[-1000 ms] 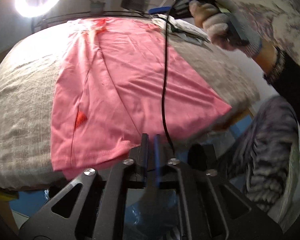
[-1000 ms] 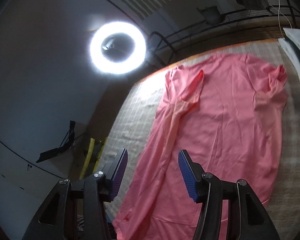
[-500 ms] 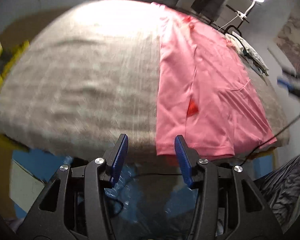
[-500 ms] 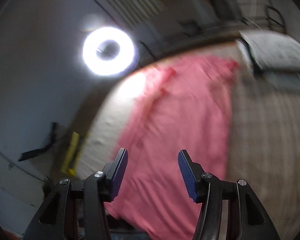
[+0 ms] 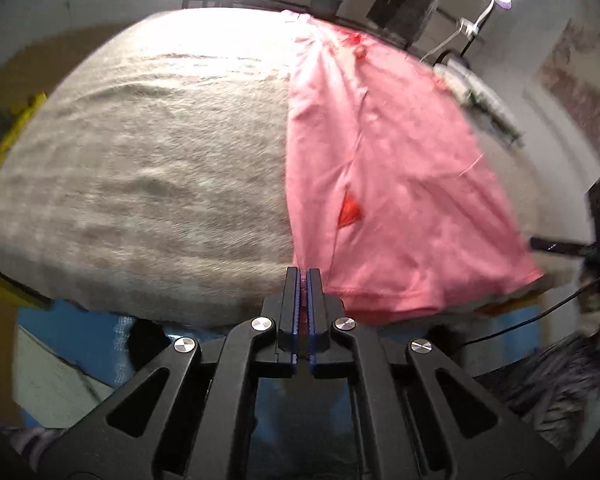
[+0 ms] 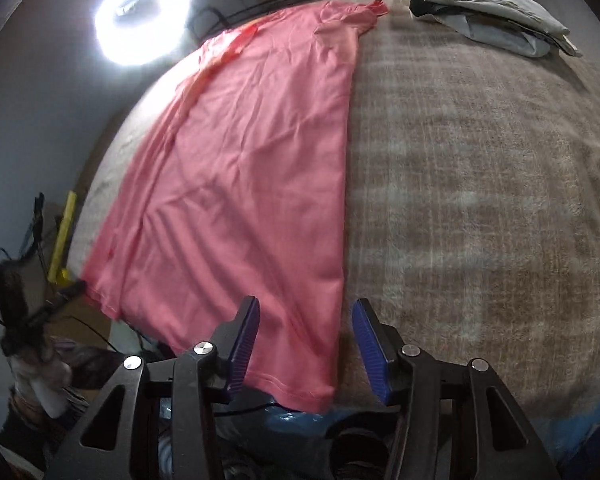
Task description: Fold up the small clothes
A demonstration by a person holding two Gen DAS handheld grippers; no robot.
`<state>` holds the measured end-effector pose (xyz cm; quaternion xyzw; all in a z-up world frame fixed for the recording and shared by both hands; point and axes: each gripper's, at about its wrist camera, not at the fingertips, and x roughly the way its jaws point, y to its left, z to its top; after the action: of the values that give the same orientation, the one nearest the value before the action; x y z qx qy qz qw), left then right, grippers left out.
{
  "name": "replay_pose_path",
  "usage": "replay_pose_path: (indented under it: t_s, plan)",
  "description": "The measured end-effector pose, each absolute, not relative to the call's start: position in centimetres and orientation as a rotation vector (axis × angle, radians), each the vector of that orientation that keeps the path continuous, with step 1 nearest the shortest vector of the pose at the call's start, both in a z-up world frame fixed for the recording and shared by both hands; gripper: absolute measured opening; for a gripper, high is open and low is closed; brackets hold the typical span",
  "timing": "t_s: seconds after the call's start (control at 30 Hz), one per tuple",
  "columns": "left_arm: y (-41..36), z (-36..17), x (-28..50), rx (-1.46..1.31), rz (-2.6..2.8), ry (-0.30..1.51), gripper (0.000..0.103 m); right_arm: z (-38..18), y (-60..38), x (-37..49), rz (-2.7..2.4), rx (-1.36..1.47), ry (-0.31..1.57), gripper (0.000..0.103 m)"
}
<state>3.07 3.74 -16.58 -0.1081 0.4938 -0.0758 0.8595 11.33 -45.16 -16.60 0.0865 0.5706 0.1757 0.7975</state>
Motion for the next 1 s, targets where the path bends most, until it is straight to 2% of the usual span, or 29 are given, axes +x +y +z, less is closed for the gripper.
replay_pose_path:
  t_s: [0.1, 0.2, 0.47, 0.73, 0.8, 1.0]
  plan:
    - [3.5, -16.7, 2.8, -0.194, -0.14, 1.032, 0.001, -16.8, -45.4, 11.2, 0.375, 0.169, 1.22, 0.052]
    - [3.4, -15.6, 2.0, -0.11, -0.091, 0.961, 0.008, -15.7, -45.6, 10.4, 0.391, 0.177, 1.169, 0.052]
    - [1.7, -11.0, 0.3, -0.05, -0.095, 0.752, 0.008, -9.8, -47.9, 7.1, 0.39, 0.227, 0.899, 0.052]
    - [-9.1, -10.2, 2.3, -0.012, -0.379, 0.733, 0.008, -5.2, -50.6, 5.5, 0.333, 0.193, 0.758, 0.054]
    - [-12.8, -10.7, 2.8, 0.002, -0.475, 0.746, 0.008, -4.5, -51.7, 5.3, 0.319, 0.181, 0.738, 0.057]
    - [-23.1, -13.6, 3.1, 0.082, -0.671, 0.841, 0.008, -4.5, -56.1, 5.8, 0.269, 0.256, 0.738, 0.058]
